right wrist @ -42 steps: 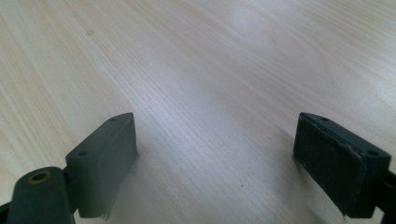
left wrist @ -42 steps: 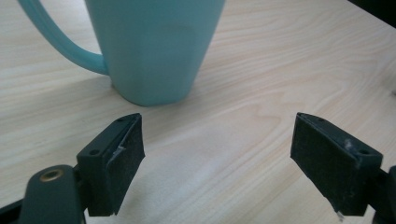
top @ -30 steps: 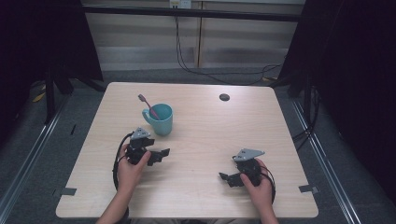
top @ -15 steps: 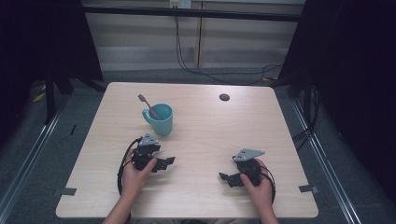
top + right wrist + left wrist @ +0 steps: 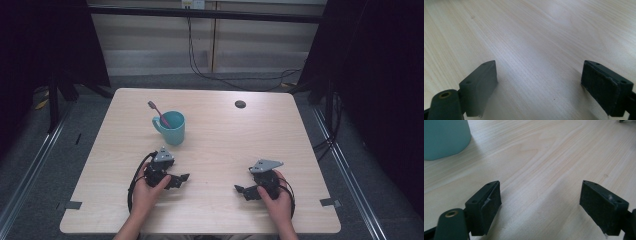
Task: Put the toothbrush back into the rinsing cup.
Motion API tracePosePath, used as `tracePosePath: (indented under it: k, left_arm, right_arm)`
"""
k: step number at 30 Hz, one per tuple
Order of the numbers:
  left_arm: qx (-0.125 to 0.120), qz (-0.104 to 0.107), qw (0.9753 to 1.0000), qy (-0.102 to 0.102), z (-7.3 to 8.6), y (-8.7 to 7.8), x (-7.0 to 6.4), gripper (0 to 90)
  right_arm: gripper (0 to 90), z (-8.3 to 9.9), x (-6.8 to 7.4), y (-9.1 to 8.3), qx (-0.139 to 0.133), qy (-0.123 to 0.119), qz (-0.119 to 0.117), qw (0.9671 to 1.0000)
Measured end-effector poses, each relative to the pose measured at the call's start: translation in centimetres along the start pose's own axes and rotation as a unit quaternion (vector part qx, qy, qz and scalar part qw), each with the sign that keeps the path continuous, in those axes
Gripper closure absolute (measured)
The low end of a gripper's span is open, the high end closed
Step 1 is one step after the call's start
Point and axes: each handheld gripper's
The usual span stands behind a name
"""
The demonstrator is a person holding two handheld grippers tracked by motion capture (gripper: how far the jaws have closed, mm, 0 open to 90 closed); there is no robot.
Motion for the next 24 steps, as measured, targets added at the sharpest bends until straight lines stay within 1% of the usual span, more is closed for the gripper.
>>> tracePosePath:
  k: [4,7,12,13,15,16,17,19,24]
  left_arm:
    - [0.006,0.001,1.0000,0.006,0.08,0.06,-0.11,17.3]
    - [0.004,0.001,0.9999,0.009,0.12,0.08,-0.14,17.2]
    - [0.010,-0.007,0.9996,0.027,0.17,0.13,-0.36,17.0]
    - [0.009,-0.007,0.9996,0.025,0.22,0.18,-0.47,16.9]
    - [0.011,-0.011,0.9994,0.033,0.23,0.25,-0.61,16.5]
    - [0.012,-0.017,0.9989,0.043,0.21,0.25,-0.65,16.2]
    - [0.015,-0.018,0.9987,0.044,0.25,0.28,-0.79,16.0]
    - [0.017,-0.023,0.9981,0.055,0.27,0.32,-0.93,15.5]
    - [0.017,-0.023,0.9981,0.055,0.27,0.32,-0.93,15.5]
  right_arm:
    - [12.8,0.00,0.00,0.00,0.000,0.000,0.000,1.0000]
    - [12.8,0.00,0.00,0.00,0.000,0.000,0.000,1.0000]
    - [12.8,0.00,0.00,0.00,0.000,0.000,0.000,1.0000]
    - [12.8,0.00,0.00,0.00,0.000,0.000,0.000,1.0000]
    - [12.8,0.00,0.00,0.00,0.000,0.000,0.000,1.0000]
    - [12.8,0.00,0.00,0.00,0.000,0.000,0.000,1.0000]
    - [12.8,0.00,0.00,0.00,0.000,0.000,0.000,1.0000]
    - [12.7,0.00,0.00,0.00,0.000,0.000,0.000,1.0000]
    - [12.8,0.00,0.00,0.00,0.000,0.000,0.000,1.0000]
Point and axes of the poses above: each handheld gripper's, and its own axes: y roughly forward along the jaws, z roughly out of its underside, x roughly to its left, and after that the axes turned 12 degrees about -y, right-handed
